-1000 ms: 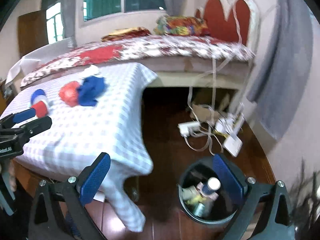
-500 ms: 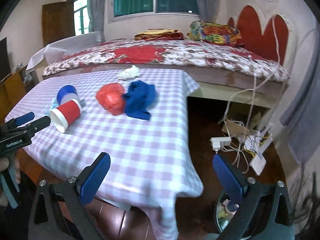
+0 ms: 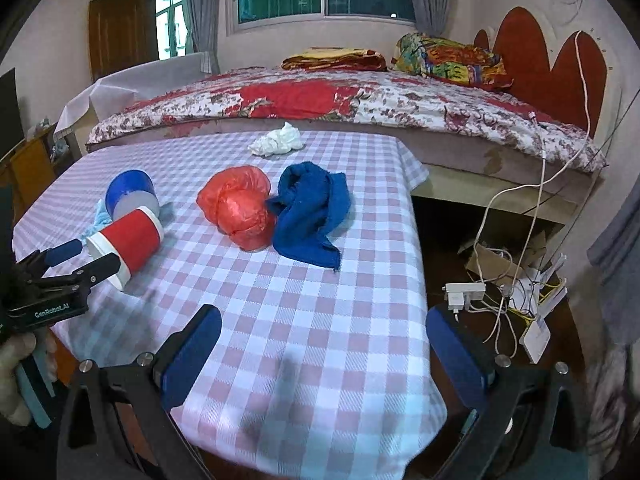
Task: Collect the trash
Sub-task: 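Move both open tools from the bin back toward the table, then grasp the red paper cup with the left tool while the right tool grasps the blue towel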
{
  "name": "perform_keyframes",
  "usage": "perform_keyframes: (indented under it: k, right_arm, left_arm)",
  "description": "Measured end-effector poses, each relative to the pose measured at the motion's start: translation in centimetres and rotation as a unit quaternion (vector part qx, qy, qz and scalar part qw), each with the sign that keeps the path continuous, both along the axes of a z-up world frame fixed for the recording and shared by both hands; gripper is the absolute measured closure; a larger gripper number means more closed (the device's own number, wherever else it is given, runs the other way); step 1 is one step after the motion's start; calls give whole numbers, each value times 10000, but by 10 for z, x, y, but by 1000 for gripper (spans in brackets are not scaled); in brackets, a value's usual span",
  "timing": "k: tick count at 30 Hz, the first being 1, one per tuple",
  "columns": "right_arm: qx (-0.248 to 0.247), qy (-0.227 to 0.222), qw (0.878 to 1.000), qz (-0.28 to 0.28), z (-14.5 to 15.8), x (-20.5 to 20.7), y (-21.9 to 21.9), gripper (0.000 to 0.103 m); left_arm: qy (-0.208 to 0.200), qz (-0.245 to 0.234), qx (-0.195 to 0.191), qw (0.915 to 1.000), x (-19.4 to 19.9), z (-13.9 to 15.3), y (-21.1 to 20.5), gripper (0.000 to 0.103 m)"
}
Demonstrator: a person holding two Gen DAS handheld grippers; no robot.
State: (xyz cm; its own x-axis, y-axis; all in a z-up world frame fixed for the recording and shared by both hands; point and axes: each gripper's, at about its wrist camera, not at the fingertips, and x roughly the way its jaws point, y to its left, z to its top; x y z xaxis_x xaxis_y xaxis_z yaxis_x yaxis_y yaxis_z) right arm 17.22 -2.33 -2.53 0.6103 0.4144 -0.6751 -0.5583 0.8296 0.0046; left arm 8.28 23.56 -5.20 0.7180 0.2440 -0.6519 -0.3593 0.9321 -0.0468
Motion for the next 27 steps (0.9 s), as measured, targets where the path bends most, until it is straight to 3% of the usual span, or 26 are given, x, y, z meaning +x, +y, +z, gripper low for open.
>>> perform_keyframes:
  k: [2,10,15,18,25,27]
  right_arm:
    - [-13,56,10000,4,-5,7,5,0]
    - [18,213,9998,-22,-16,56,28,7]
    - [32,359,9993,9,-20,93,52,14]
    - [18,463,9989,67,-26,110,66,15]
    - [63,721,9973,89,-36,134,81,19]
    - [118,896,9958,146,-40,140,83,45]
  left_arm:
    - [109,-102,-78,9999,9,-5,1,23]
    - [90,-315,35,9995,40,0,-13,42]
    - [36,-283,3,9996,55,0,-12,42]
    - [95,-265,-32,9996,62,-2,-10,29]
    - [164,-262,-188,9993,71,-6,-3,27]
    - [146,-296,-237,9992,72,-6,-2,29]
